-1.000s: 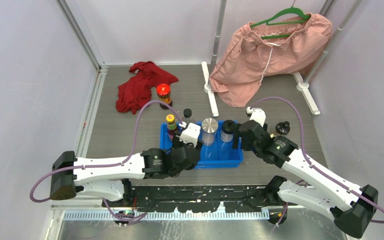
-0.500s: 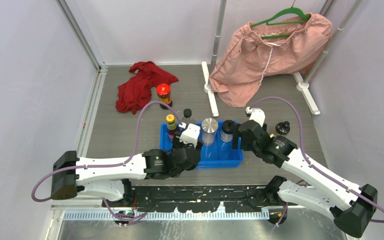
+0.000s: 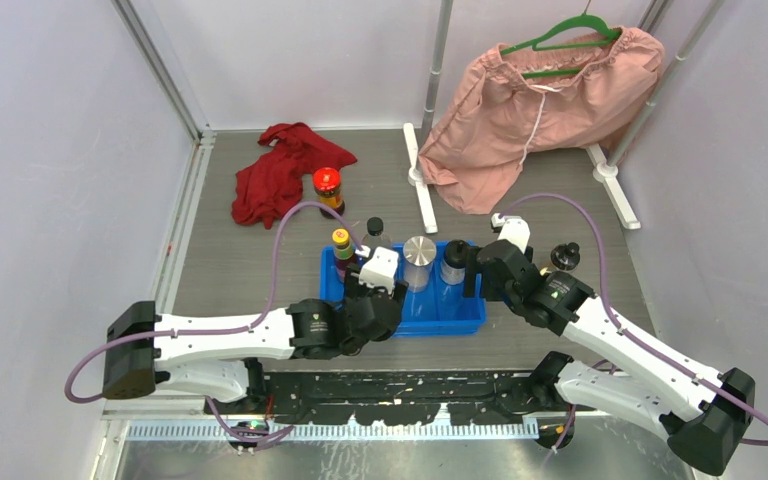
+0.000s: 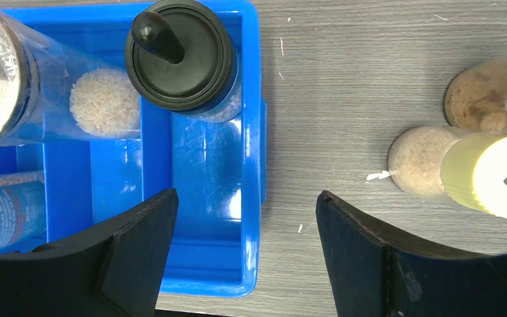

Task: Organize the condiment bottles
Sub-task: Place the bottle in the storage box.

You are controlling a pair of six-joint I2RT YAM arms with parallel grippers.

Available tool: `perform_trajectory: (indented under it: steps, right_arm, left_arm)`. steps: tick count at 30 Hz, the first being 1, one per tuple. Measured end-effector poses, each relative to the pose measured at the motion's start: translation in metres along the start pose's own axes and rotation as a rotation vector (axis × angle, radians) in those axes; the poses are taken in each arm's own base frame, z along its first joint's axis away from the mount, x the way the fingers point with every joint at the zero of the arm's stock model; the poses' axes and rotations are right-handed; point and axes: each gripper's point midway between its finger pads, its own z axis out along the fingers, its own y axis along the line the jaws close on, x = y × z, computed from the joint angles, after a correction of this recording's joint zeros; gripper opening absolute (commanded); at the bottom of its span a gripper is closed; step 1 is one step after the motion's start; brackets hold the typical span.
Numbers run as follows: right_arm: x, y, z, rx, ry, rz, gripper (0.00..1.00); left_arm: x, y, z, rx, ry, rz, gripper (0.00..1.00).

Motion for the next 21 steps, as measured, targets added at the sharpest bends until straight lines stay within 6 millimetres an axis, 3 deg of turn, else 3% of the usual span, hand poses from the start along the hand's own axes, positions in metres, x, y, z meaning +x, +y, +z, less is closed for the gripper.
perform_trajectory:
  steps: [3,21]
  right_arm:
    - [0.000,0.000,0.000,0.000,0.000,0.000,0.82]
    - [0.000,0.001,0.000,-0.005,0.000,0.004,0.82]
  left_arm:
    - [0.003,-0.001,0.001,0.002,0.011,-0.001,0.72]
    - [0.011,0.000,-0.005,0.004,0.067,0.006,0.74]
